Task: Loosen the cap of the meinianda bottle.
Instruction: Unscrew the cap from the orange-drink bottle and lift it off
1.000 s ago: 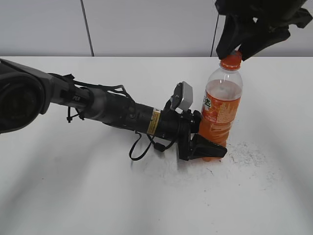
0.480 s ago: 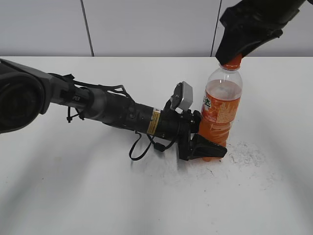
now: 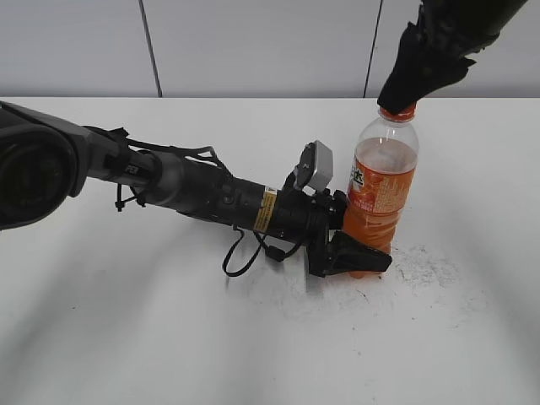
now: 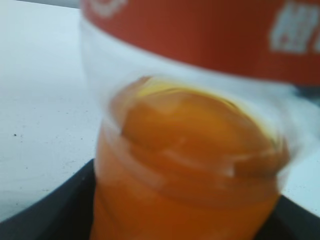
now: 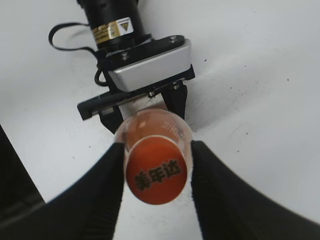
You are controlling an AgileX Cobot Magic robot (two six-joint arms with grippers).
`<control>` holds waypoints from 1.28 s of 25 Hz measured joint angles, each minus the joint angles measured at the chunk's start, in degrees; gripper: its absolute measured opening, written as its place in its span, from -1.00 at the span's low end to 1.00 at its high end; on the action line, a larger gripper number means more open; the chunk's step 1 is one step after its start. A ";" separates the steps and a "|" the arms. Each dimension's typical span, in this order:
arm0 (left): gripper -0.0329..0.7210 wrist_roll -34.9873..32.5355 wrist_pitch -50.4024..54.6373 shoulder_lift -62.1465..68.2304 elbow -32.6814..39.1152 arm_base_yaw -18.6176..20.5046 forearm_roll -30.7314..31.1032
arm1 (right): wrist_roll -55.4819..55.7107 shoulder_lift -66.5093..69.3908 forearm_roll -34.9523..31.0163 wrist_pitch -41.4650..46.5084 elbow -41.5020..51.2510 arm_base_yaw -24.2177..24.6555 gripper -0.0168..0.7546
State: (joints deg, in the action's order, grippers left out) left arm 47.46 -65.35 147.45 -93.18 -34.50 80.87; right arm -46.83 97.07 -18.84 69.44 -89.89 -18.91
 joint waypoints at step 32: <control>0.55 0.70 0.07 0.00 0.00 0.00 -0.31 | -4.94 -0.81 1.77 -0.03 -0.21 0.00 -0.35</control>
State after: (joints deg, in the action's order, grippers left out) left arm 48.17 -65.28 147.45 -93.18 -34.50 80.57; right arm -51.78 96.26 -17.07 69.41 -90.11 -18.91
